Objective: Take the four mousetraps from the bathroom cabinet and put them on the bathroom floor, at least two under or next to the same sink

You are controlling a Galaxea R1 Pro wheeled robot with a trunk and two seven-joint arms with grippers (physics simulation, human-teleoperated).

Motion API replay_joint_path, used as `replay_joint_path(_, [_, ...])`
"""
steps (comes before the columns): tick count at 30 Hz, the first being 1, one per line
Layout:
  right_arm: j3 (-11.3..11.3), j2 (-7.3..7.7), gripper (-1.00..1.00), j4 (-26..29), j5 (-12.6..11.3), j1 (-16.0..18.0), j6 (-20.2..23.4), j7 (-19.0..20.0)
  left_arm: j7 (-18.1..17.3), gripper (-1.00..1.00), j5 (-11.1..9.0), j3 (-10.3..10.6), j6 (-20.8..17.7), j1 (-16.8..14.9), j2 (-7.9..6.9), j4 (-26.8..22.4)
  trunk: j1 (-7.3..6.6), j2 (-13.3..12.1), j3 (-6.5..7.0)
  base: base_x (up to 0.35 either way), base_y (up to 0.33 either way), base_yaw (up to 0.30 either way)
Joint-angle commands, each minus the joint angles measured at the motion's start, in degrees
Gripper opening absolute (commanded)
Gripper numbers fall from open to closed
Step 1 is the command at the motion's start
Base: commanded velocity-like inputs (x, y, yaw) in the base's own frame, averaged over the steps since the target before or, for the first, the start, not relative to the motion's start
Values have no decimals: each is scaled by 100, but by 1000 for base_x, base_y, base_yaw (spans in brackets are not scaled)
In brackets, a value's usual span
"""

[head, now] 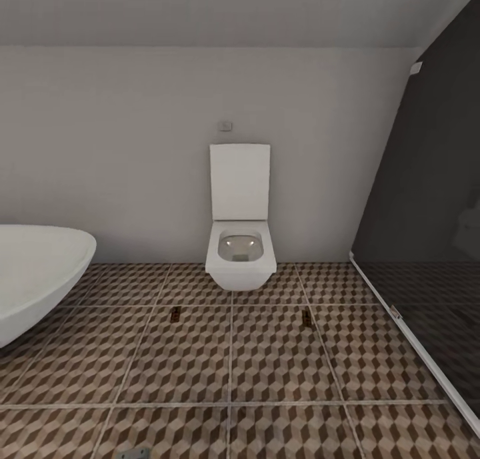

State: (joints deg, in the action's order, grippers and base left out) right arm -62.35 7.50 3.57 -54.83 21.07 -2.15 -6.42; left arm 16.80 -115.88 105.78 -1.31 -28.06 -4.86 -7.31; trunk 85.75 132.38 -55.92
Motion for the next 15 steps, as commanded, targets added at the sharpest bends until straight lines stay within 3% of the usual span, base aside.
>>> replay_joint_path(1, [-49,5,100,14,-54,-1,-5,-30,39,100,4,21,-10,-6,-6,-21,-1,2,-5,0,0,0])
replay_joint_path(9, [-49,6,100,13,-54,-3,-5,-33,38,100,-1,21,-10,-6,-12,-17,-1,2,-5,0,0,0])
replay_joint_path(15, [-49,6,100,12,-54,-1,-5,-33,41,100,-4,21,-10,-6,-14,-9,-133,-239,103,0,0,0])
